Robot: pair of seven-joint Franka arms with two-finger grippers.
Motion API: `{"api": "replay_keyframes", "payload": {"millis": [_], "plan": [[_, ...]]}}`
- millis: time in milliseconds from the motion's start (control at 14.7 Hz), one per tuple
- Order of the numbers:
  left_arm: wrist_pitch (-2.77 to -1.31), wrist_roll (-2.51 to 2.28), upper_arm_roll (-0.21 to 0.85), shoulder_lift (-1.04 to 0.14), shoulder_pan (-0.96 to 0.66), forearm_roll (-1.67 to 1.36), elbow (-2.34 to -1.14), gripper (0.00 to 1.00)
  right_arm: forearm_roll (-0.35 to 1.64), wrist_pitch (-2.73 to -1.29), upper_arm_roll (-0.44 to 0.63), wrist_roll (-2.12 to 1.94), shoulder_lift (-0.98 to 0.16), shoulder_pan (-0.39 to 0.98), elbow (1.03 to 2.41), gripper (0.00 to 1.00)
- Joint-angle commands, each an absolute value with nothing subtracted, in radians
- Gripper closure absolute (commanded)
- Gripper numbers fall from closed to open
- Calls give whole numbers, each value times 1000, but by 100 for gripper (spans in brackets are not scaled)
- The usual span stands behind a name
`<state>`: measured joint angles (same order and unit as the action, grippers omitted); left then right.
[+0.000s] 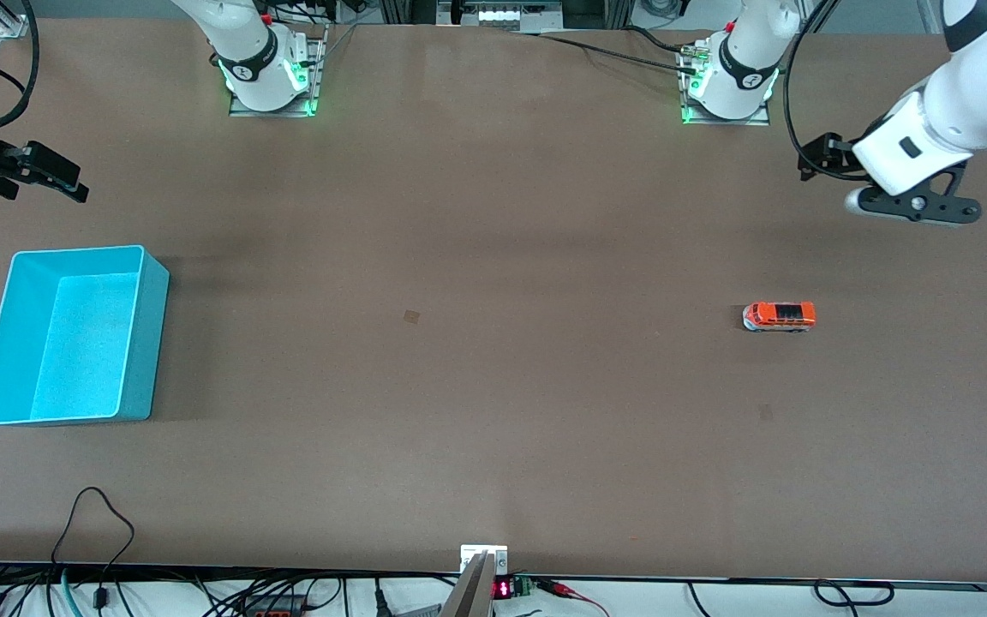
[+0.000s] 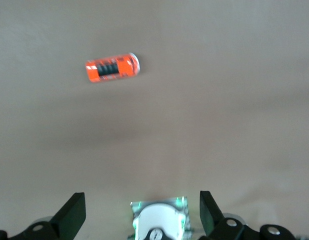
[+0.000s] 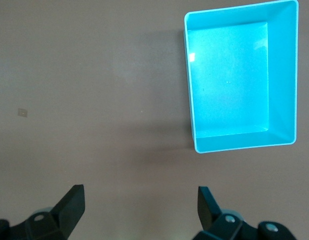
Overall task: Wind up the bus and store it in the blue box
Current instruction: 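Move the left gripper down over the orange toy bus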
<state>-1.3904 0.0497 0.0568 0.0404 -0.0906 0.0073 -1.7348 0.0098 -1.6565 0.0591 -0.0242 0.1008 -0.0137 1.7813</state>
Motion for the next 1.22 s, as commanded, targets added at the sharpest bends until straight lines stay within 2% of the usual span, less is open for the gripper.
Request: {"api": "replay_keyframes", "payload": {"millis": [0,272,476,680,748,952,1156], "plan": [[-1338,216,57,23,-113,32,-1706,0,-3,-1660,51,-29,114,-18,1790,0],[-1408,611,55,5,-95,58,-1739,0,-3,-1657,48,-35,112,-18,1790,0],[-1605,851,55,-8,-61,75,-1848,0,-3,-1654,48,-37,110,-18,1790,0],[-1900,1113,55,-35,21,107,-2003,0,-3,-1652,48,-38,110,-20,1790,0],[-1993,1193,55,-69,49,107,-2035,0,-3,-1651,48,-38,110,-20,1790,0],[-2198,1396,55,-216,86,107,-2034,0,-3,-1651,48,-38,110,-20,1790,0],[-2290,1414,55,-320,95,109,-2037,0,-3,-1651,48,-38,109,-20,1790,0]]}}
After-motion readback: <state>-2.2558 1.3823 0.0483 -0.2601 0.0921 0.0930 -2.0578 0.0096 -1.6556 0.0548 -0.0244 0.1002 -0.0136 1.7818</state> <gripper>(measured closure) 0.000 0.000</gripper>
